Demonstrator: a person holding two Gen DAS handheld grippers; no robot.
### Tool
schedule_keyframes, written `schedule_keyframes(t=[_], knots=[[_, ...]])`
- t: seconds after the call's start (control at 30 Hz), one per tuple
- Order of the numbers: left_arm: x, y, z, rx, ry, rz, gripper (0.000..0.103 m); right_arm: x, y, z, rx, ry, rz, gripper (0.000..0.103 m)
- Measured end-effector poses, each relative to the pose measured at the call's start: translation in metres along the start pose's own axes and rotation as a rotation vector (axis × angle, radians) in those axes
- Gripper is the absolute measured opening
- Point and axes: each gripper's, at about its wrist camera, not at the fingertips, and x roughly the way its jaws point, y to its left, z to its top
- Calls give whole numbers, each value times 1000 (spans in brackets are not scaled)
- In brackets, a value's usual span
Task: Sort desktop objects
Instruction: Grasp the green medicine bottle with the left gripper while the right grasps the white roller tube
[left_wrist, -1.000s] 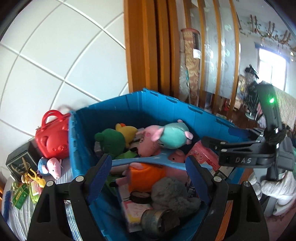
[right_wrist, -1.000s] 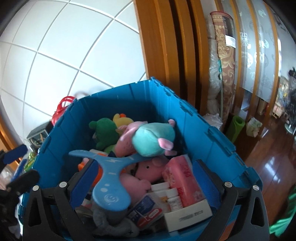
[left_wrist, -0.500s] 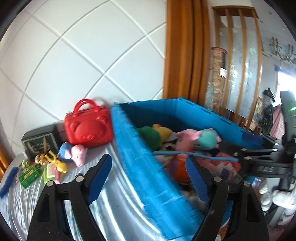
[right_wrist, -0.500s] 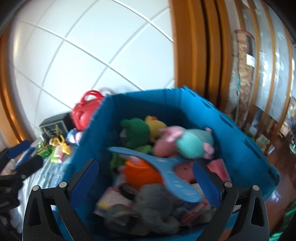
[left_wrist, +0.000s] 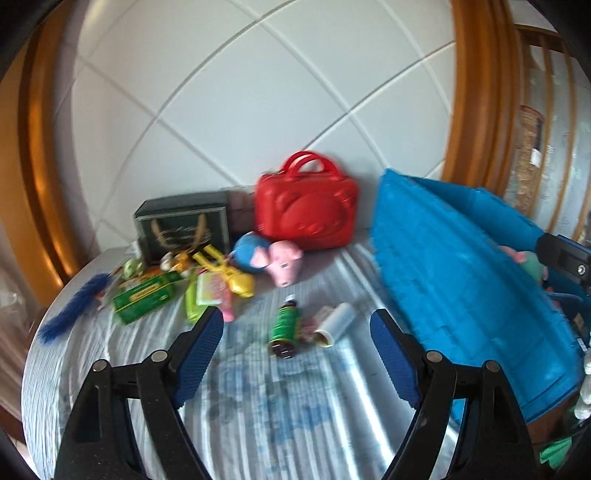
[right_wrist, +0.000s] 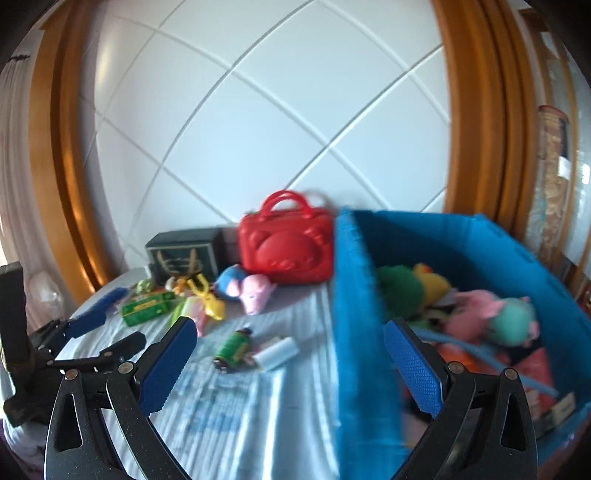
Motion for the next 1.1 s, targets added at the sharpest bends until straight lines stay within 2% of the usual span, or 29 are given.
schedule_keyframes(t=[0.23, 0.43, 0.83, 1.0, 1.1], knots=[[41, 60, -2, -21, 80, 64, 82, 66, 32, -7, 47, 90, 19, 103], [105, 83, -5, -44, 170, 46, 82, 142, 40, -26, 62, 225, -8, 103], [280, 41, -40, 42, 439, -73, 82, 276, -2, -79, 185, 473, -50, 103], [333, 15, -49, 87, 496, -118, 82, 313, -18, -94, 238, 544, -71, 103], [354, 9, -58, 100, 535, -121, 81, 329, -28, -99, 268, 568, -92, 103]])
